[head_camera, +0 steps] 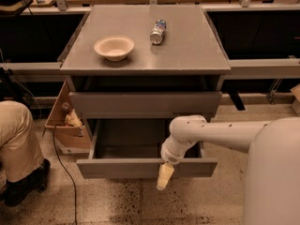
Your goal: Open middle drawer
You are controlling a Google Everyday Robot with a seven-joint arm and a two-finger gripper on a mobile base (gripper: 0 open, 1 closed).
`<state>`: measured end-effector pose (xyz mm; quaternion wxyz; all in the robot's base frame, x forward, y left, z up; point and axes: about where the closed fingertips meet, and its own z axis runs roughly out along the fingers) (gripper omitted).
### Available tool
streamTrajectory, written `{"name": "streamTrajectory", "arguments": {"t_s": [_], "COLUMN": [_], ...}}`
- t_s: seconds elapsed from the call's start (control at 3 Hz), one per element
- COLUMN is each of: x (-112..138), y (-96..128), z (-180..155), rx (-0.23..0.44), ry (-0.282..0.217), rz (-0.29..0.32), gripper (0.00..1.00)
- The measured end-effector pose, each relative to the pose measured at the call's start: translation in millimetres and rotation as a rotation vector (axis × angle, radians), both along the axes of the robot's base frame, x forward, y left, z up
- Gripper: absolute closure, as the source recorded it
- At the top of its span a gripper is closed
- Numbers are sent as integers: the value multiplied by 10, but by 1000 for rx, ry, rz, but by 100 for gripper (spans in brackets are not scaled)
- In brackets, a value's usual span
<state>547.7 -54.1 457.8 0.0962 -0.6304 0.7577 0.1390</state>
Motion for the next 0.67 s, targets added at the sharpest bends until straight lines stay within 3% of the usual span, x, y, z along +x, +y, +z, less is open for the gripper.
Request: {"name": "streamTrajectory", "arguments": {"t_s": [0.33, 0.67], "x": [152, 450], "y": [-94, -255], "z": [115, 344], "rx": [-12, -30], "ry": [-22, -59], "rz": [-3, -16], "gripper": [16, 47]}}
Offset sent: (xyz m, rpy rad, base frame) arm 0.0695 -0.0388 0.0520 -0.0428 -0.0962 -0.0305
